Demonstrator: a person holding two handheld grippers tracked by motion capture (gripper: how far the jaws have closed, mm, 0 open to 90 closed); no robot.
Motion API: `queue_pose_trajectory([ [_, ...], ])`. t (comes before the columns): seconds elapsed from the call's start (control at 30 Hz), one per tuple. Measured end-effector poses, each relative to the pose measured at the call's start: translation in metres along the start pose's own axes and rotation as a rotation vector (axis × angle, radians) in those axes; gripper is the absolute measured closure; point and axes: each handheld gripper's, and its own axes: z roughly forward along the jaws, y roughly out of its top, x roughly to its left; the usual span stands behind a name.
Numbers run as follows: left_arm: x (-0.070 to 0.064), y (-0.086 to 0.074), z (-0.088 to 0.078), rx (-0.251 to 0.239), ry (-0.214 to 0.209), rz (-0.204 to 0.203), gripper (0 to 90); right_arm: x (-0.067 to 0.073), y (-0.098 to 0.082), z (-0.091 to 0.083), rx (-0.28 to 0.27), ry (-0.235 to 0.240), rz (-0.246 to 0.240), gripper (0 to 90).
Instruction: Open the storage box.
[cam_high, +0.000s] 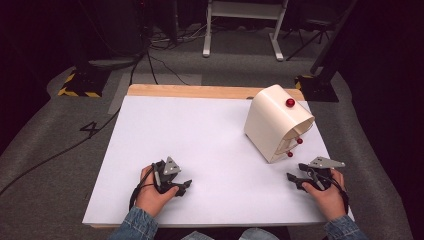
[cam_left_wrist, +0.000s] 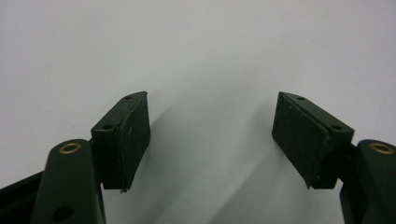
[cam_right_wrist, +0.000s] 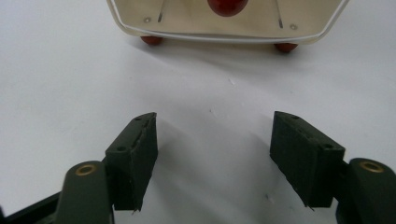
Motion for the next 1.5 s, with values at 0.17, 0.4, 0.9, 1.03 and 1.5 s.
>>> queue_pose_trajectory([
  [0.17, 0.000, 0.000, 0.000, -0.001, 0.000, 0.006, 28.0, -0.001, 0.000, -0.001, -0.007, -0.002, 0.008, 41.7],
  [0.4, 0.001, -0.001, 0.000, -0.007, -0.002, 0.001, 28.0, 0.000, 0.006, -0.018, -0.081, 0.002, 0.032, 43.9],
  [0.9, 0.001, -0.001, 0.000, -0.006, 0.000, 0.003, 28.0, 0.000, 0.036, -0.014, -0.149, -0.003, 0.037, 59.0],
  [1.03, 0.001, -0.001, 0.000, -0.006, 0.000, 0.005, 27.9, -0.002, 0.039, -0.002, -0.135, 0.000, 0.042, 67.0],
  [1.5, 0.001, 0.000, 0.000, -0.004, -0.002, 0.002, 27.9, -0.002, 0.035, -0.014, -0.146, -0.009, 0.032, 74.3],
])
